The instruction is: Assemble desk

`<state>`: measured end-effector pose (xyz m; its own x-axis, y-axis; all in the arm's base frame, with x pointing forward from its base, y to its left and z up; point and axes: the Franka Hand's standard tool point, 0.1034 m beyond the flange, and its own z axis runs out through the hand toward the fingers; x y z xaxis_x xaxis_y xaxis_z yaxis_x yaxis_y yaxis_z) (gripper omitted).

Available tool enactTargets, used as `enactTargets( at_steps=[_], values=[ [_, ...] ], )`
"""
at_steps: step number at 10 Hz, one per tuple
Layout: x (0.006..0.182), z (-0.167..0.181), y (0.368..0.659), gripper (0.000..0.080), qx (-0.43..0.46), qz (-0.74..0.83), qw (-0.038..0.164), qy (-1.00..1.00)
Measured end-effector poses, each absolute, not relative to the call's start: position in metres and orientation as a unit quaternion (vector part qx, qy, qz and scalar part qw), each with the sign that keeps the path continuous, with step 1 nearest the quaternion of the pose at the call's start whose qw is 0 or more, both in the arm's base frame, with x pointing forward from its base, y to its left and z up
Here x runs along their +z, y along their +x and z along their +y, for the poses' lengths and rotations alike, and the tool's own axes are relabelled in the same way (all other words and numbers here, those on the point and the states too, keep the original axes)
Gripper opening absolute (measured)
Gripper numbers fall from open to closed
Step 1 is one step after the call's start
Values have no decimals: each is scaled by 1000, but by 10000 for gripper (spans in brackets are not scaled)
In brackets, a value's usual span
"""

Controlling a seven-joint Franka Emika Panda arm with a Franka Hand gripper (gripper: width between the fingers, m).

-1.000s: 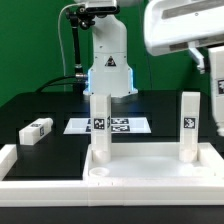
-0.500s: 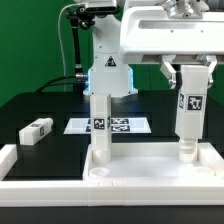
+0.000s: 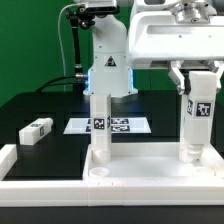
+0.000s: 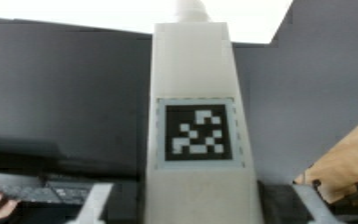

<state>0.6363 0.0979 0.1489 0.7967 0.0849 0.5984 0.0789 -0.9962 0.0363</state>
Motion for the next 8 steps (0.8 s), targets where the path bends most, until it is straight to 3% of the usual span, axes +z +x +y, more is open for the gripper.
enactTargets(
  at_steps=[8],
  values=[
    [132,105,636,291,306,46,6,951]
  ],
)
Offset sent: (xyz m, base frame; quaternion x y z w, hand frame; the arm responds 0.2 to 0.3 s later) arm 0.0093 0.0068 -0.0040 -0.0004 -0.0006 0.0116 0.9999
